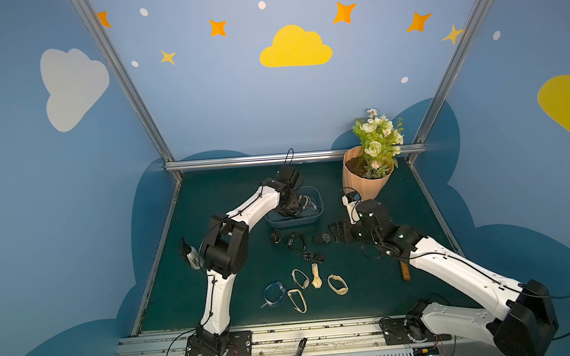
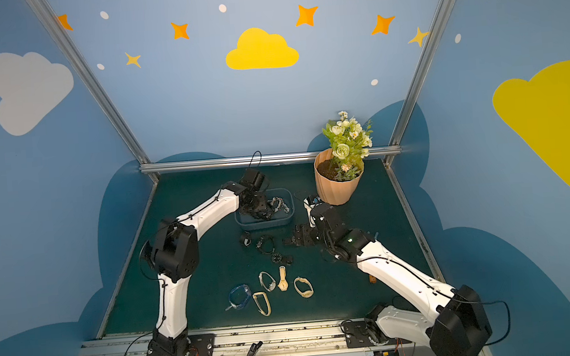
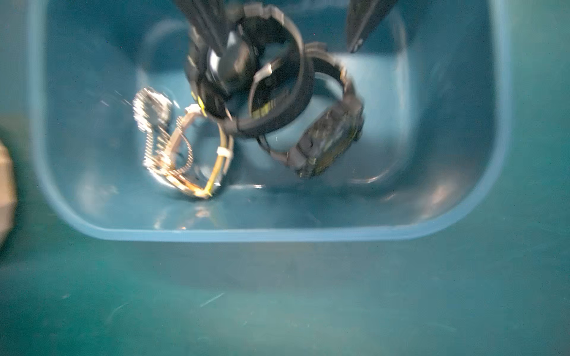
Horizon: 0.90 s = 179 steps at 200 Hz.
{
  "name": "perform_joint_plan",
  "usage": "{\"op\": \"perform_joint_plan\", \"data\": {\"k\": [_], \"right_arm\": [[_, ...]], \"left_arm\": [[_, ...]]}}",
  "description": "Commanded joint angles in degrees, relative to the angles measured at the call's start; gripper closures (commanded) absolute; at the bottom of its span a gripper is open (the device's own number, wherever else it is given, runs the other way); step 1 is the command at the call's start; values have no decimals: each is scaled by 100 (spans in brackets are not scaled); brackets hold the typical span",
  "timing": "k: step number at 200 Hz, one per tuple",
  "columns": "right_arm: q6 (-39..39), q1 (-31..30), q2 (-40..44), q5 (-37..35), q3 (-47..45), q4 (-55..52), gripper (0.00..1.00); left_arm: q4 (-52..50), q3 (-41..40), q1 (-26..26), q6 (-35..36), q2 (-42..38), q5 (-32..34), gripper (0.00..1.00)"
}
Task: Put the watch into the storage box
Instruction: Place the watch in the storage box.
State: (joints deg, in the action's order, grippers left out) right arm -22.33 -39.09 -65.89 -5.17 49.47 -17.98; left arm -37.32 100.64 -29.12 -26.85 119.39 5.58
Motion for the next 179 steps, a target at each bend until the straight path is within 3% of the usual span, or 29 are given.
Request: {"op": "perform_joint_plan", "data": {"k": [1,18,38,85,124,179], "right_arm": [[-94,24,59,-79,75,-168,16],[-114,24,39,-72,104,-213,16],[-147,25,-29,-55,111,-280,16],[-199,31,-105,-28,98,-485,16],[-171,27,-210,-11,20,-576,16],[-135,-57,-363,297,-128,-1033,17]], "left_arm": [[368,-221,3,14,-817,-242,19],[647,-566,-2,82,-1288,-448,6],[1042,-1165,-3,116,-1951,-581,0],[2110,-3203,7,-95,-3682,-734,0],[2736,-4894,29,-457,-5098,-477,0],[3057,-6279,80,-773,-6317,-67,0]]}}
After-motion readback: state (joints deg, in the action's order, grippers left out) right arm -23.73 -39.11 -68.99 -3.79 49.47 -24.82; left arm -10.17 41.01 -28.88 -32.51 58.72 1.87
